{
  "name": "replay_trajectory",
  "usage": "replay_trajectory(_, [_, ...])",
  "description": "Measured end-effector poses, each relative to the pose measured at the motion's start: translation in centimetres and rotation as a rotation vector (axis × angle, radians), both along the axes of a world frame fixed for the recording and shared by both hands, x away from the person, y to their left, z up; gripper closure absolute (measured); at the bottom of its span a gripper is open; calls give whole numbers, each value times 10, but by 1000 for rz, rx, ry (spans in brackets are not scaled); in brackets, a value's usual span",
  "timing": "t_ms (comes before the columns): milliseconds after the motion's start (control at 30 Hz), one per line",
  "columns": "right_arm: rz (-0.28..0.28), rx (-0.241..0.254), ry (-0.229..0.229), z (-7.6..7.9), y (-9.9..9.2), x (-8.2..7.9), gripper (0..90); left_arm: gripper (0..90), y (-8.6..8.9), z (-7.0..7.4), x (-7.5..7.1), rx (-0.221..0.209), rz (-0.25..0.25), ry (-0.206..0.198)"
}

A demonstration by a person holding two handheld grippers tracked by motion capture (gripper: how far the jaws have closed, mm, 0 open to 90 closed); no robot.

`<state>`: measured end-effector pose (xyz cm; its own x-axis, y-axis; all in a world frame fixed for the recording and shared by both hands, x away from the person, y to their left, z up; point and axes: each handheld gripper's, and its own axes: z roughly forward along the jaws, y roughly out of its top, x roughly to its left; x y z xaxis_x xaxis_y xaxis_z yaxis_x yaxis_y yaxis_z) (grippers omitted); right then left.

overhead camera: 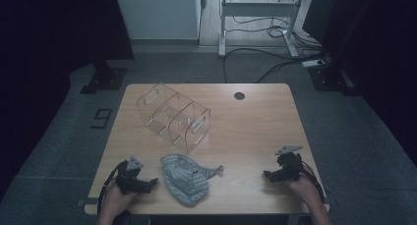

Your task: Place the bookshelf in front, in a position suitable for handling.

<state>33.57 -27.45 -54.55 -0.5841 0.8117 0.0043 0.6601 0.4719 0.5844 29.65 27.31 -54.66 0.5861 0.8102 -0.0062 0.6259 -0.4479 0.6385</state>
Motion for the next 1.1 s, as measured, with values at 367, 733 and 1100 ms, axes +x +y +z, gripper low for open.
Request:
replay_trajectory(367, [-23, 0, -1, 0, 1, -1, 0, 0, -1, -2, 3, -12, 5, -21])
replay_trajectory(733, [-8, -17, 31, 3, 2, 2, 0, 0, -2, -2, 5, -15, 2, -22])
replay_trajectory(1100, [30, 19, 7, 14, 5, -2, 0, 0, -2, -2, 5, -15, 1, -23])
